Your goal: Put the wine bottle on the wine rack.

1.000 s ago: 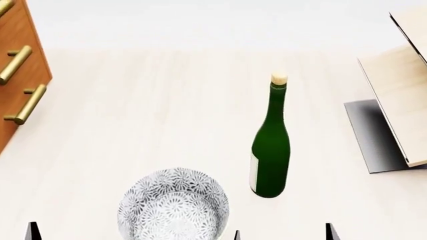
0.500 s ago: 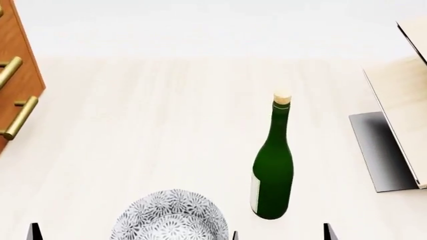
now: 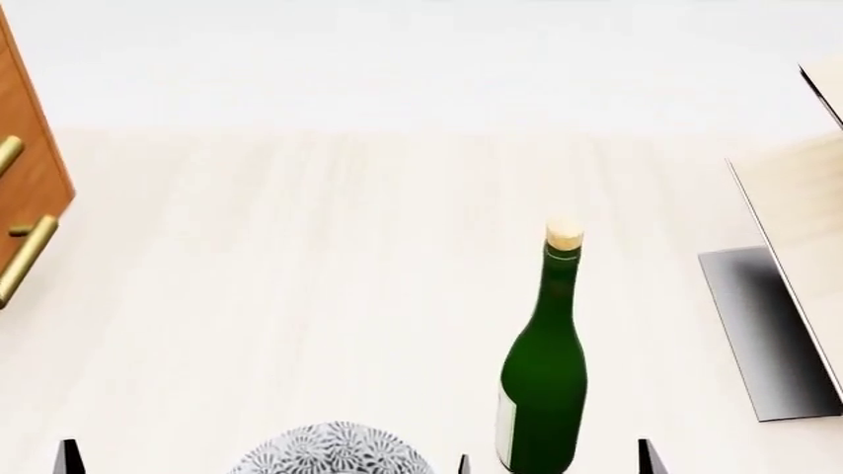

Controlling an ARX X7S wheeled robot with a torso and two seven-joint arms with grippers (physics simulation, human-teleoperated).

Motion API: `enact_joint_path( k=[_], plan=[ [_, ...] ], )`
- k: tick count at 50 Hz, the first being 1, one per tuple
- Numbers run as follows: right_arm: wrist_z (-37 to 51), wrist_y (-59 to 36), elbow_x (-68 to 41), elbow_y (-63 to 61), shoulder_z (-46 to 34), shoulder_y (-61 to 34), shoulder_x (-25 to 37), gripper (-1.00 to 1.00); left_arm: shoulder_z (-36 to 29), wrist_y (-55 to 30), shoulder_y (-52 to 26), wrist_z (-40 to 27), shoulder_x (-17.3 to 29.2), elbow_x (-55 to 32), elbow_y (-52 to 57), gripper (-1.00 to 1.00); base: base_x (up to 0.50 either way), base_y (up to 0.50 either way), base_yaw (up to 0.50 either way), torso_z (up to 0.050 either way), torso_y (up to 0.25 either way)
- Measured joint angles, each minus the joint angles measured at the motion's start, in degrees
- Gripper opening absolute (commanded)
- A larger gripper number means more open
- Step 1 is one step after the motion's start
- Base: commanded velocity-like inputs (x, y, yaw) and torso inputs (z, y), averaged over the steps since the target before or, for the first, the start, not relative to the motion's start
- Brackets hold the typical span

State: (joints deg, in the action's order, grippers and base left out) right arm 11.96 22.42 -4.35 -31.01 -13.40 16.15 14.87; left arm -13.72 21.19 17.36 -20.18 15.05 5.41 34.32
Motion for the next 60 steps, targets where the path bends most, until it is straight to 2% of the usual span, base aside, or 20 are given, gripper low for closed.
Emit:
enact_joint_path(
  k=[23, 60],
  plan=[
    [0.67, 0.31, 0.2, 0.32, -0.65, -0.06, 0.5, 1.0, -0.61, 0.33, -0.13, -0.7, 0.56, 0.01, -0.39, 1.0, 0.14, 0.0, 0.0, 0.0, 0.0],
    [1.45, 1.07, -0.04, 0.74, -1.77, -0.13, 1.39, 1.0, -1.51, 0.36, -0.45, -1.73, 1.37, 0.3, -0.82, 1.0, 0.0, -0.06, 0.0, 0.0, 0.0]
  ],
)
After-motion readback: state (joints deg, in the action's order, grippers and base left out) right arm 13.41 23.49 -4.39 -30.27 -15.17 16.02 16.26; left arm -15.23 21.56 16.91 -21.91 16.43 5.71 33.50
